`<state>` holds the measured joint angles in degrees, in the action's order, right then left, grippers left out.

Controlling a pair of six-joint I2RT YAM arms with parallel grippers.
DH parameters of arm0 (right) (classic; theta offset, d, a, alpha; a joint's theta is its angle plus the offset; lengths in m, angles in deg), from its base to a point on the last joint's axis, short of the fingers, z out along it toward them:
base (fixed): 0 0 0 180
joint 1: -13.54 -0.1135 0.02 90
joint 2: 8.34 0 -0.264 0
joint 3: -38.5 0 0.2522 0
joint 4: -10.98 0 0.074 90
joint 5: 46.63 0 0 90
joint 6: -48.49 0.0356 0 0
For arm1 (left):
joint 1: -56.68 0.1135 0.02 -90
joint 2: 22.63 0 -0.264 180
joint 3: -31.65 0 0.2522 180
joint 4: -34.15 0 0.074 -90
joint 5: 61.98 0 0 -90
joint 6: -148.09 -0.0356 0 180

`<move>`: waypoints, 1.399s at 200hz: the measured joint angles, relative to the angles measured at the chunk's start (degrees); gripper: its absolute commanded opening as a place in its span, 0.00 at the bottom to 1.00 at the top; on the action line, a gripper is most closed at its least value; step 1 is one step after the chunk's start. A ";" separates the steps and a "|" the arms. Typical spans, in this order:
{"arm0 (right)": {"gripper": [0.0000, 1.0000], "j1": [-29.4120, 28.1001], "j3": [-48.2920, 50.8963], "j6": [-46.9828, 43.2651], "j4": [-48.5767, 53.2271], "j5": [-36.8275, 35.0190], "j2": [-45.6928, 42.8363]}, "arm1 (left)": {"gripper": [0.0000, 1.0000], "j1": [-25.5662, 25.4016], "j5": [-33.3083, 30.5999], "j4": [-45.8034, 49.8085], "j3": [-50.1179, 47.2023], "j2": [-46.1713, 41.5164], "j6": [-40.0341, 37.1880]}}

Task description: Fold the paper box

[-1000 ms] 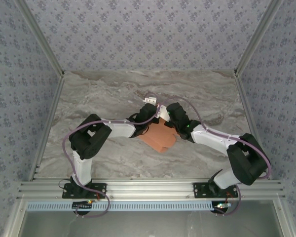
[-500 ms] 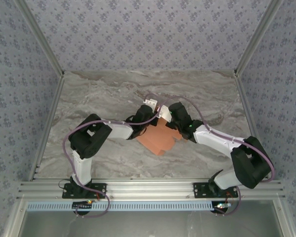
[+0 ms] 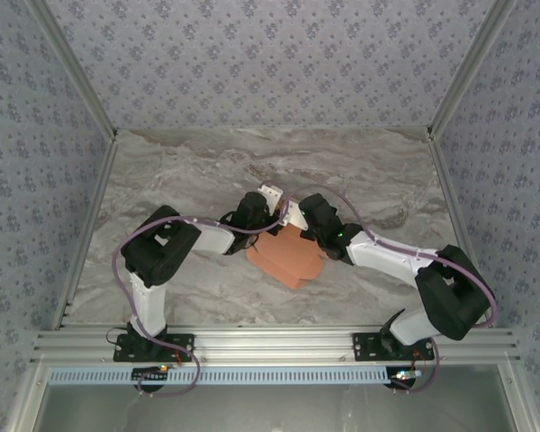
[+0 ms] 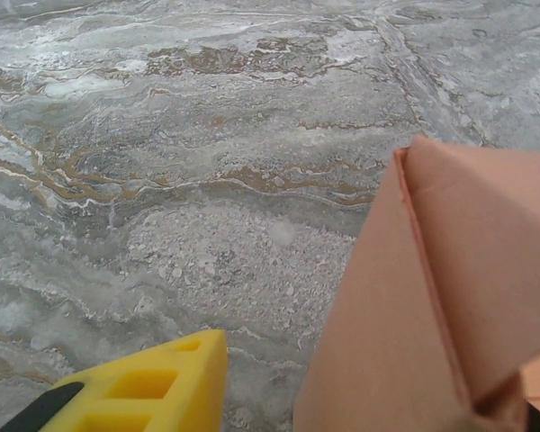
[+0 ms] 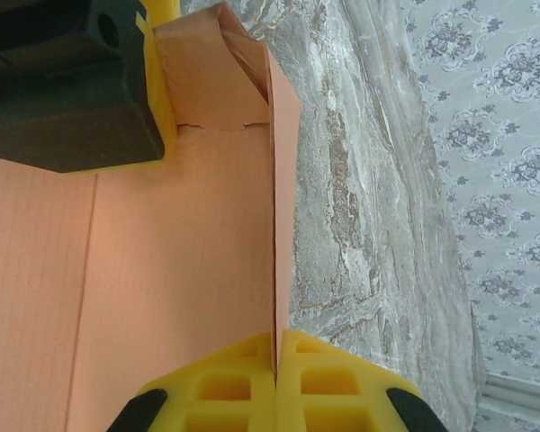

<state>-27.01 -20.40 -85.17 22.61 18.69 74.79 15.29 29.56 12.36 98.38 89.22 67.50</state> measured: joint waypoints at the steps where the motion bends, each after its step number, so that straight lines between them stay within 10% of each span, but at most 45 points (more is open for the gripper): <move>1: 0.02 -0.02 0.00 -0.02 0.00 0.00 0.00 | 0.36 0.07 0.20 -0.04 -0.04 0.00 -0.07; 68: 0.20 0.07 -1.64 -0.42 1.66 1.03 1.07 | 0.13 0.96 5.20 -0.66 -0.63 -0.39 -4.92; 150: 0.40 4.37 -4.28 4.22 10.54 7.61 -3.26 | 0.09 1.97 5.16 -0.48 -0.63 -0.98 -6.64; 280: 0.34 1.46 -8.50 -0.28 13.00 4.02 3.52 | 0.09 2.64 5.29 1.38 -0.63 -1.55 -6.38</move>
<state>-25.55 -28.91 -85.46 35.61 22.71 78.31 17.93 34.85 13.74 97.75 87.67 61.12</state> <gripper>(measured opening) 0.311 0.095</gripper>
